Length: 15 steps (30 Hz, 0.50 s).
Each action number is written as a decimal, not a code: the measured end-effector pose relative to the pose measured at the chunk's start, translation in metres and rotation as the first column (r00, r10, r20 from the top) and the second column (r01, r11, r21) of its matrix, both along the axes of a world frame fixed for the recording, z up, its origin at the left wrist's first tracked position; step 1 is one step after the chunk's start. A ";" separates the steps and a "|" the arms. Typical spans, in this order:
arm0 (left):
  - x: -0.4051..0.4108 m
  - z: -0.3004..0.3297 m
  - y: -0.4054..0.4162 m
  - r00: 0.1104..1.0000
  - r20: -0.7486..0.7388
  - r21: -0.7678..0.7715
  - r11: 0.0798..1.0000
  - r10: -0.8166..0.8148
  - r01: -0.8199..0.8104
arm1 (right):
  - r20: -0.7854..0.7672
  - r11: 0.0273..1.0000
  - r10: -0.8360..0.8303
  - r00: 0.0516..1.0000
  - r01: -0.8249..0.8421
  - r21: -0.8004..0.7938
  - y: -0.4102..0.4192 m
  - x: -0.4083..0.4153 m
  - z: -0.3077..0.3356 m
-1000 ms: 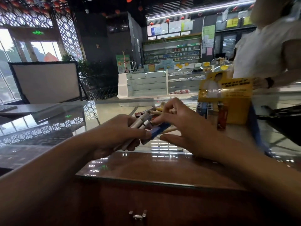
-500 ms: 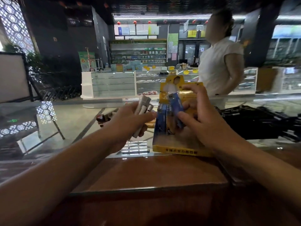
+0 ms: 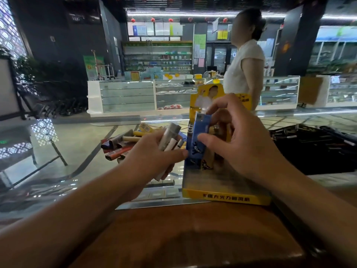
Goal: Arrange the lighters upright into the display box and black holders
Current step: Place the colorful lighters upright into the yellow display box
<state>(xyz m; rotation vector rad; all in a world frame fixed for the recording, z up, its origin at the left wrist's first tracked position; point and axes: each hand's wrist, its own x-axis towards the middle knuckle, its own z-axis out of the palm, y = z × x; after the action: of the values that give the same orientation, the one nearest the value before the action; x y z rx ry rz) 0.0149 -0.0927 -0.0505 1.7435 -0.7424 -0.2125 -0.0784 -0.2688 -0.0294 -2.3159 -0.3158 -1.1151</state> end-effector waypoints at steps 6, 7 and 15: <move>0.000 -0.002 0.002 0.997 -0.049 0.021 0.998 -0.056 0.057 | 0.056 0.968 -0.111 0.992 0.120 -0.221 0.004 0.007 -0.008; 0.001 -0.003 0.003 0.997 -0.047 0.027 0.998 -0.059 0.061 | 0.052 0.961 -0.117 0.992 0.126 -0.247 0.004 0.007 -0.008; 0.001 -0.003 0.002 0.995 -0.064 0.021 0.997 -0.079 0.081 | 0.050 0.949 -0.117 0.992 0.127 -0.289 0.004 0.010 -0.007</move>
<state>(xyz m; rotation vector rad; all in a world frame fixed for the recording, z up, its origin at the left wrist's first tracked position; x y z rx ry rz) 0.0159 -0.0902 -0.0532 1.7230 -0.7668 -0.3308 -0.0687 -0.2644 -0.0367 -2.6091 -0.3760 -1.2378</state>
